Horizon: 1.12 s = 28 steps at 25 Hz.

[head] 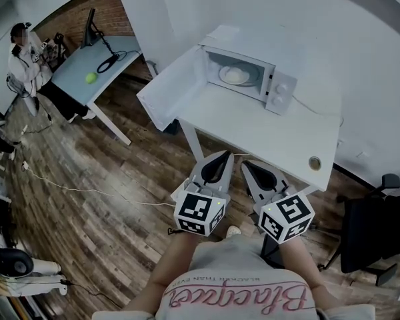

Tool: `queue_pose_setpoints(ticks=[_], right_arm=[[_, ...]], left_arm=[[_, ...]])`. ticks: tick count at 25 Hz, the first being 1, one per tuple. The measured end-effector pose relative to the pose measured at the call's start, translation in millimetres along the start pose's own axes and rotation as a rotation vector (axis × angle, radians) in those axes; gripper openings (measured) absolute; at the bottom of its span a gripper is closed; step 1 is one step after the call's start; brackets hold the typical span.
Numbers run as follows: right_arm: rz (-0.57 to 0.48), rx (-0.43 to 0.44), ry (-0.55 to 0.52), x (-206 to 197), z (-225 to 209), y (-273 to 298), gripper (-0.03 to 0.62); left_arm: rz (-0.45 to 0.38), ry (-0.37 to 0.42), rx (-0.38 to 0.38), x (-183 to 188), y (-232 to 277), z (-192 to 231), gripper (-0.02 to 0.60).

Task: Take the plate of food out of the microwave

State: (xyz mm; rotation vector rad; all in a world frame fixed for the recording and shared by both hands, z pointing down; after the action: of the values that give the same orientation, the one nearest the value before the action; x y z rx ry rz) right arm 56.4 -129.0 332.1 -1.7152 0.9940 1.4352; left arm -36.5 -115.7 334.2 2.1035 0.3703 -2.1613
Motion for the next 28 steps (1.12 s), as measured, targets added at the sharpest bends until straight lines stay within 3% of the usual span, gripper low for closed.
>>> queue_pose_setpoints(ticks=[12,20,28], right_arm=[[-0.016,0.003,0.017,1.8,-41.1,14.1,0.012],[-0.023,0.033,0.038,-3.3,-41.8,11.5,0.012],[-0.028,0.008,0.031,-3.8,-50.3,12.7,0.012]], left_arm=[[0.007,-0.002,0.038,-6.1,34.5,4.7,0.008],[0.021,0.002,0.058,-7.7,32.7,5.7,0.008],[0.008,-0.008,0.033,-10.9,43.3,5.4,0.008]])
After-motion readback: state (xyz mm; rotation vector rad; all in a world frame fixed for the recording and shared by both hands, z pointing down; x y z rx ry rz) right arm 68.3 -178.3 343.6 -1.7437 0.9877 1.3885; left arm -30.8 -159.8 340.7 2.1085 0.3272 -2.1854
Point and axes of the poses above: the fingertips, and each gripper's own axes: y forward along the fingers, z to its left, x out of its top, the point moved 5 cm from there along -y, backward along the fingers, and after that the axes turned 7 degrees about -z, right-handed, at the moved point
